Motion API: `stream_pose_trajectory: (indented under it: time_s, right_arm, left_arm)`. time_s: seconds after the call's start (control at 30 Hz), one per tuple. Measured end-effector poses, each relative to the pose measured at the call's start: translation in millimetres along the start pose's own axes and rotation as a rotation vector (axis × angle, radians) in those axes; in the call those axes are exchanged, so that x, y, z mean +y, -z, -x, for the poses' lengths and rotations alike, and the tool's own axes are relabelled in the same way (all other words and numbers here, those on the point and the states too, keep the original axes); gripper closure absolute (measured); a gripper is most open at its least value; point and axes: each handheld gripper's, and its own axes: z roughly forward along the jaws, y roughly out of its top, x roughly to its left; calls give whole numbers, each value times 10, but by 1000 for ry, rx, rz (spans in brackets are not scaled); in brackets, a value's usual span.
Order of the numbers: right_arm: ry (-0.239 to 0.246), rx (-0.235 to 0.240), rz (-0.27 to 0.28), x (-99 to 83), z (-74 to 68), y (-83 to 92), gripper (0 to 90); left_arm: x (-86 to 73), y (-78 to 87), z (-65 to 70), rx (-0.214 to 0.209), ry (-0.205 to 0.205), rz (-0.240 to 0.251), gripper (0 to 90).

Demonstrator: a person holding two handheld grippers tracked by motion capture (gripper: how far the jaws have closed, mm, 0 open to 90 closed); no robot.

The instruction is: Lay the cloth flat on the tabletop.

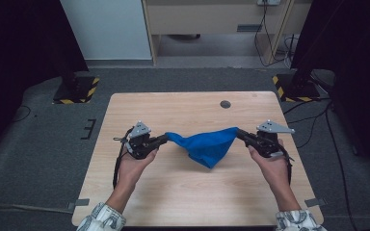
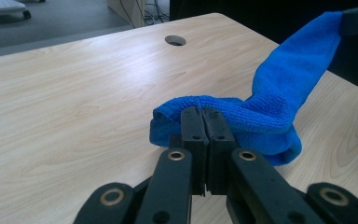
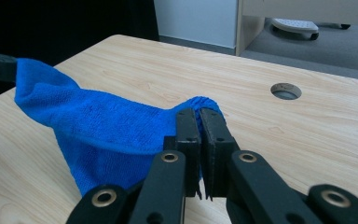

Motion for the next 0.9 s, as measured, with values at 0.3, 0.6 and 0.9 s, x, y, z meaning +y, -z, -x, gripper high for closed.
stream_pose_trajectory:
  time_s: [0.3, 0.6, 0.9]
  right_arm:
    - [9, -11, -2, 56, 53, -53, 872]
    - [12, -9, 18, 141, 38, -18, 872]
    - [6, -11, 39, 170, 32, 62, 872]
  left_arm:
    - [137, -68, -44, 3, 6, 22, 888]
    - [242, -20, -17, 15, -13, 42, 888]
    - [314, 67, 26, 6, -14, 72, 888]
